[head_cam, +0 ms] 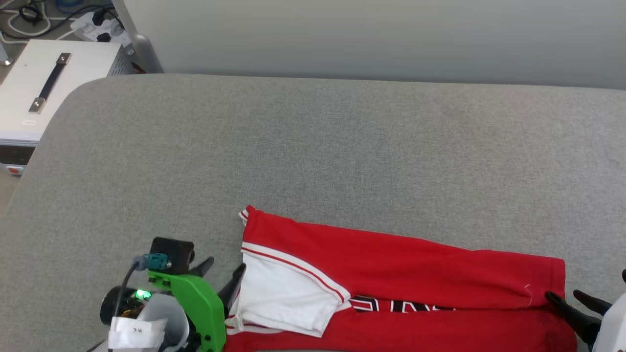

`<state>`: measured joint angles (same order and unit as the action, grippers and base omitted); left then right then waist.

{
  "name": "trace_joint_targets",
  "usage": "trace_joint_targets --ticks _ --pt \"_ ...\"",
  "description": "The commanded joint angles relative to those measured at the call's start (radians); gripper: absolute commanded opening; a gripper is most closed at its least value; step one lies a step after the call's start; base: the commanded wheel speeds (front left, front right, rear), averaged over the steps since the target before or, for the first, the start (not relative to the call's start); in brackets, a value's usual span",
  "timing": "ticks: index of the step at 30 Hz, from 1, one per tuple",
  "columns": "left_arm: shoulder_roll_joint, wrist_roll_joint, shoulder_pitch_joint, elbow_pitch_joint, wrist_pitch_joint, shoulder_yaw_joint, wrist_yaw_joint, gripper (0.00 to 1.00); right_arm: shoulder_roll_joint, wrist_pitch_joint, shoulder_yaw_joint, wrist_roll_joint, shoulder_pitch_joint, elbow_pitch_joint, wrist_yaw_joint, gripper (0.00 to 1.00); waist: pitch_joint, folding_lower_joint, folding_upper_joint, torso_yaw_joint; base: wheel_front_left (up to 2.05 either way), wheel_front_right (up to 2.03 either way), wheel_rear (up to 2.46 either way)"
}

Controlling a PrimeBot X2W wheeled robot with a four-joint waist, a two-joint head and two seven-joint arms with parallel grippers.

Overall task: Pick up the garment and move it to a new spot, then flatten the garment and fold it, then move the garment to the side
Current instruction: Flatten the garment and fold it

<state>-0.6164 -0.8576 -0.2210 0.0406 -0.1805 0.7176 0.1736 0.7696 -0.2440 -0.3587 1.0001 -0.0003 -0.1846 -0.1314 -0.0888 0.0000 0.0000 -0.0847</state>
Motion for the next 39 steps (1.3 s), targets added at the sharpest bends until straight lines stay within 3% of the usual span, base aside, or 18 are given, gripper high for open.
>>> trace_joint_targets --ticks 1,4,7,10,12,16,25,39 --pt "0.005 0.009 -0.014 -0.015 0.031 -0.017 0.016 1.0 -0.005 -0.014 0.017 0.016 0.019 0.012 0.001 1.0 0.021 0.0 0.0 0.002 0.0 0.0 0.0" --pt "0.011 0.026 -0.007 -0.045 0.094 -0.041 0.036 1.0 -0.013 -0.048 0.064 0.027 0.041 0.037 0.001 1.0 0.027 0.0 0.0 0.001 0.0 0.0 0.0" --pt "0.036 0.093 -0.014 -0.057 0.301 -0.097 0.055 1.0 -0.072 -0.145 0.195 0.024 0.057 0.042 0.001 1.0 0.002 0.0 0.0 -0.005 0.0 0.0 0.0" --pt "0.043 0.144 -0.023 -0.038 0.396 -0.11 0.046 1.0 -0.117 -0.202 0.252 0.016 0.053 0.015 0.001 1.0 -0.012 0.0 0.0 -0.013 0.0 0.0 0.0" --pt "0.032 0.219 -0.035 -0.013 0.427 -0.119 0.06 1.0 -0.154 -0.237 0.29 0.022 0.048 -0.003 0.001 1.0 -0.022 0.0 0.0 -0.021 0.0 0.0 0.0" --pt "0.071 0.303 -0.03 -0.019 0.441 -0.203 0.069 1.0 -0.206 -0.292 0.352 0.018 0.035 -0.028 0.001 1.0 -0.039 0.0 0.0 -0.033 0.0 0.0 0.0" --pt "0.194 0.439 0.067 -0.015 0.442 -0.381 -0.035 1.0 -0.278 -0.389 0.417 -0.03 0.017 -0.095 0.001 1.0 -0.076 0.0 0.0 -0.055 0.0 0.0 0.0" --pt "0.31 0.554 0.084 0.046 0.442 -0.526 -0.181 1.0 -0.377 -0.438 0.336 -0.038 0.0 -0.089 0.001 1.0 -0.083 0.0 0.0 -0.064 0.0 0.0 0.0"
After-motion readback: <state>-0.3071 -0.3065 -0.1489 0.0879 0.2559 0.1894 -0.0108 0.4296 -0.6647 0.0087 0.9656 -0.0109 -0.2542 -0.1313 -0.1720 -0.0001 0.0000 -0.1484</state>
